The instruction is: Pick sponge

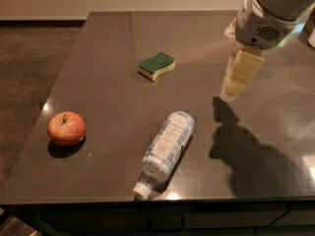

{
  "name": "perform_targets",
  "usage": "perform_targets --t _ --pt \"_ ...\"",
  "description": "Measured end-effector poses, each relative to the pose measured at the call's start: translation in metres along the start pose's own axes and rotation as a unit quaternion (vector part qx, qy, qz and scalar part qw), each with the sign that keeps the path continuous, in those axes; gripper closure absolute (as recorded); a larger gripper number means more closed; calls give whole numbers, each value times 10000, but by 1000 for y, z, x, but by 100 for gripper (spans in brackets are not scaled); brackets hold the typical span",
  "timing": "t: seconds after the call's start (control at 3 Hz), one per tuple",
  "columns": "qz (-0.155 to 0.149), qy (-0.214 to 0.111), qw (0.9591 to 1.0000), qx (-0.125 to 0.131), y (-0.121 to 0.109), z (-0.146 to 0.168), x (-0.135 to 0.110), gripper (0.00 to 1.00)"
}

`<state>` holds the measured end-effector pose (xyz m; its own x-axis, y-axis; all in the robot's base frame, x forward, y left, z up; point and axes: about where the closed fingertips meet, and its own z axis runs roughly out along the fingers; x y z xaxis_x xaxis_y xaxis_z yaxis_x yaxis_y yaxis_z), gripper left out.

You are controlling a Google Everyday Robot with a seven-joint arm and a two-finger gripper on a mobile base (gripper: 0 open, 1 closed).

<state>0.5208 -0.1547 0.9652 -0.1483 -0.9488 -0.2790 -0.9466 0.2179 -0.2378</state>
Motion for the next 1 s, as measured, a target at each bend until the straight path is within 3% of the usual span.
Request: perform_targets --t 0.33,1.0 --pt "64 -145 9998 -82 -28 24 -25 0" --pt "-184 -195 9993 -241 -69 74 -73 0"
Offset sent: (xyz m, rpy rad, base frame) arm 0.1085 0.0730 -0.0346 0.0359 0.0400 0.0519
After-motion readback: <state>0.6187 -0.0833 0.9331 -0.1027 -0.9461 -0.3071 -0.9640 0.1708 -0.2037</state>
